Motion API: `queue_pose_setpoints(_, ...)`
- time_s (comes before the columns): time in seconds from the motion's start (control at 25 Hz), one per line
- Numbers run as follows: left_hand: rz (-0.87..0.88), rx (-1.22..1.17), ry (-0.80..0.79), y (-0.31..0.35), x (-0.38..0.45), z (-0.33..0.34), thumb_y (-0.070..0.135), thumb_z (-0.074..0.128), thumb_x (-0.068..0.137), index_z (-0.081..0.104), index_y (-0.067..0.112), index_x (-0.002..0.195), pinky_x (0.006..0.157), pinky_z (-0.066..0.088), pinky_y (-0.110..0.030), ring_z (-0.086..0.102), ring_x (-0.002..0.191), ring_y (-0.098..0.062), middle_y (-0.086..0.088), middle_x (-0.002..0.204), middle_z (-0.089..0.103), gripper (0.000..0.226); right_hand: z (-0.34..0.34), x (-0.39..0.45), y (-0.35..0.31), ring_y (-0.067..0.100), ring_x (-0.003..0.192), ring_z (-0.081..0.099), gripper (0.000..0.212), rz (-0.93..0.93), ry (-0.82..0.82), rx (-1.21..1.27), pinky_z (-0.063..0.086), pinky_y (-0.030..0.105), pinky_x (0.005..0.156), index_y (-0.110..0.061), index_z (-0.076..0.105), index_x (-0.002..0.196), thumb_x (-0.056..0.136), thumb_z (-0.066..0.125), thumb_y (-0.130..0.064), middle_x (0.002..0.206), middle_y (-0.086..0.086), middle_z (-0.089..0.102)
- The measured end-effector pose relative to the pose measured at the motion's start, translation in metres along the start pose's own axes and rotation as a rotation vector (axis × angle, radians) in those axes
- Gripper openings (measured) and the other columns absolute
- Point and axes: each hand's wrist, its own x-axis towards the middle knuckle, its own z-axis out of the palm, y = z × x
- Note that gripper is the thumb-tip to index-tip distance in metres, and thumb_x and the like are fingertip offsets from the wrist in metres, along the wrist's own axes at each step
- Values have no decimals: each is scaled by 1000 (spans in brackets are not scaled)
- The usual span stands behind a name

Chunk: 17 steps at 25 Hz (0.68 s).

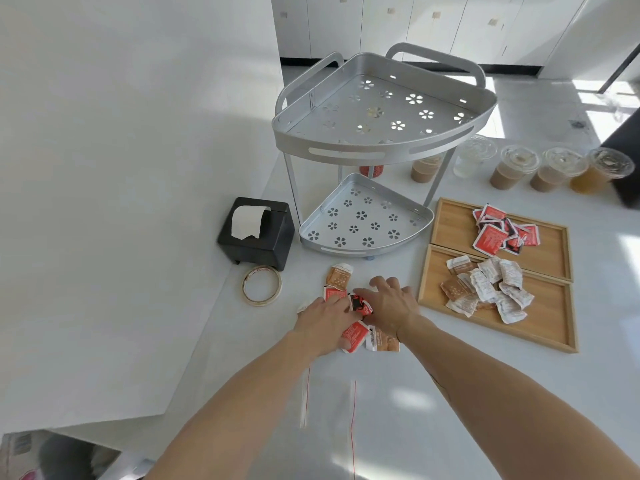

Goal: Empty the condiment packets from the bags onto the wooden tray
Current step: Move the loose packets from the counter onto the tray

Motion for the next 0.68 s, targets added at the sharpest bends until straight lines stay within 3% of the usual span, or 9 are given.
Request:
queue_pose_setpoints(0.2,-50,-105,94,1,-1,1,36,79,71,53,20,118,88,45,-42,46,114,-24,-4,122,48,57,2,2,-2,29,115,46,51,50,84,139,41,41,89,-24,48,125,82,71,-36,128,4,50)
queue_pose_setpoints(0.36,-185,-303,11,0,-3,-1,34,72,78,51,27,108,84,45,-40,54,106,-28,-4,116,58,37,-1,0,3,30,97,58,38,87,57,271,39,36,72,-18,45,114,84,66,-28,103,6,66)
queue_pose_setpoints(0.52,-367,-568,-31,-14,1,-12,32,62,88,51,27,127,81,49,-35,62,106,-31,-9,121,64,41,-11,-4,19,30,82,65,35,178,13,406,45,31,61,-24,47,115,84,62,-20,98,10,68)
queue_pose_setpoints(0.68,-542,-558,39,-31,13,-22,33,69,87,59,17,124,82,49,-32,64,108,-26,-9,125,66,42,-18,-11,38,26,80,65,39,215,-11,366,53,35,65,-29,51,121,85,61,-19,101,8,68)
